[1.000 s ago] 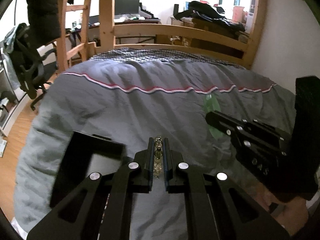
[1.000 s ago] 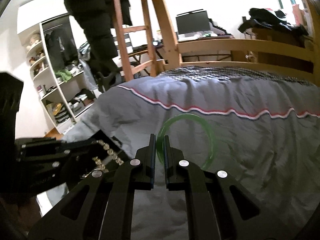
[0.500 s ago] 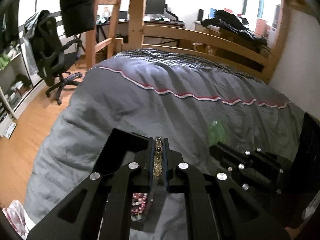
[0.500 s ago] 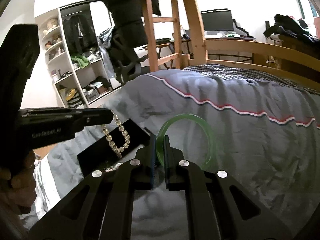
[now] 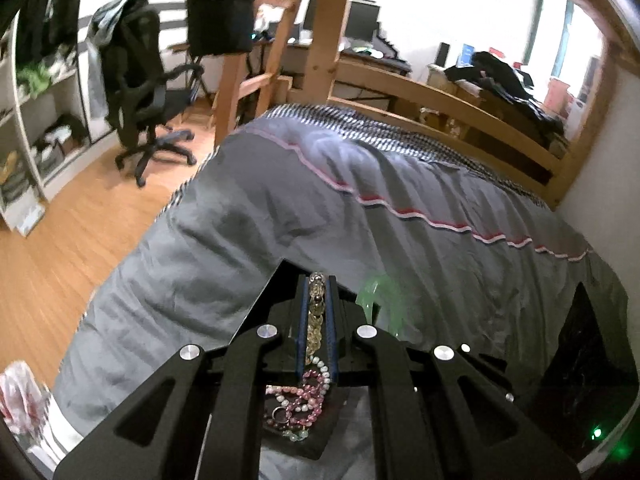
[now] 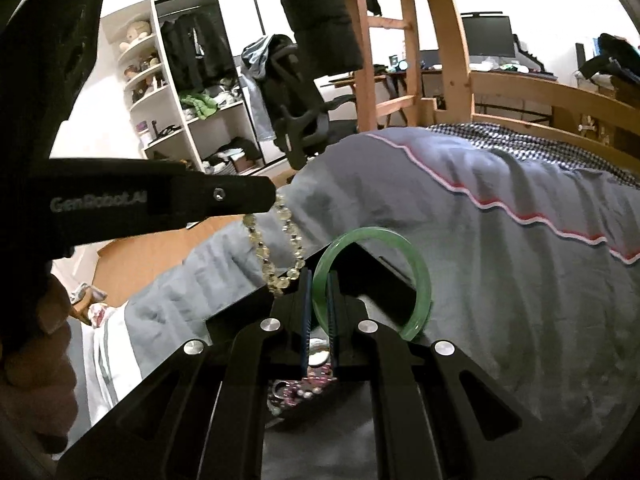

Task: Organize jewelry
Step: 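Open the left tool over the box while the right tool releases the jade bangle into it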

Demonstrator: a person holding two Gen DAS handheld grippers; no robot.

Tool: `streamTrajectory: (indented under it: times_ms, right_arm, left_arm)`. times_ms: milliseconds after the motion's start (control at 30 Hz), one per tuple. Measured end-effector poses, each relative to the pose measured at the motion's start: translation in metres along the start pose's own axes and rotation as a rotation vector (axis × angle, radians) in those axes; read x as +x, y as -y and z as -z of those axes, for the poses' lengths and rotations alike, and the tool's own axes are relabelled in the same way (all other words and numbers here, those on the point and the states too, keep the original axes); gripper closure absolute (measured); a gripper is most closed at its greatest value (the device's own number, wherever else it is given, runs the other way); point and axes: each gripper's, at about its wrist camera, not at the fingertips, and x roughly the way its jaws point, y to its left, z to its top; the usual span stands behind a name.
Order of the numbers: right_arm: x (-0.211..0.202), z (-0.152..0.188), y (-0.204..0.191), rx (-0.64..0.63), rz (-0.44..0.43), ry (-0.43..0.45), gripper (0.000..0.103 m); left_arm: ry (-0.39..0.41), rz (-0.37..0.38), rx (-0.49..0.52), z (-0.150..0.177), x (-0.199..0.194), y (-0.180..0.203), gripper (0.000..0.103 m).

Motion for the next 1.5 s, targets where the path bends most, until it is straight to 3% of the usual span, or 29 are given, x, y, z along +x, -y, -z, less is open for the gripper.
streamTrajectory:
  times_ms: [367,1167,1200,1233,1300,1333,1400,1500]
  right_arm:
    - [0.019,0.020,-0.015,-0.023,-0.081,-0.029,0.095]
    - [0.031,0.038,-0.019,-0.019,-0.166,-0.085,0.090]
    - [0.029,0.037,-0.019,-0.020,-0.163,-0.082,0.082]
    - [0.027,0.036,-0.017,-0.014,-0.155,-0.072,0.058]
    - [0.018,0.035,-0.012,0.015,-0.151,-0.025,0.023]
    - [0.015,0.034,-0.009,0.030,-0.141,-0.011,0.010]
    - [0.014,0.032,-0.006,0.043,-0.117,-0.011,0.006]
    - [0.013,0.031,0.001,0.054,-0.071,-0.019,0.004]
  left_arm:
    - [-0.060,0.077,-0.062,0.003,0.014,-0.015,0.095]
    - [-0.089,0.085,-0.089,0.007,0.020,-0.016,0.095]
    - [-0.090,0.084,-0.095,0.007,0.019,-0.017,0.092]
    - [-0.089,0.083,-0.100,0.007,0.019,-0.018,0.087]
    - [-0.072,0.077,-0.106,0.006,0.015,-0.019,0.059]
    - [-0.058,0.068,-0.106,0.006,0.012,-0.018,0.052]
    - [-0.035,0.056,-0.107,0.005,0.007,-0.018,0.030]
    - [-0.002,0.031,-0.118,0.003,0.001,-0.019,0.010]
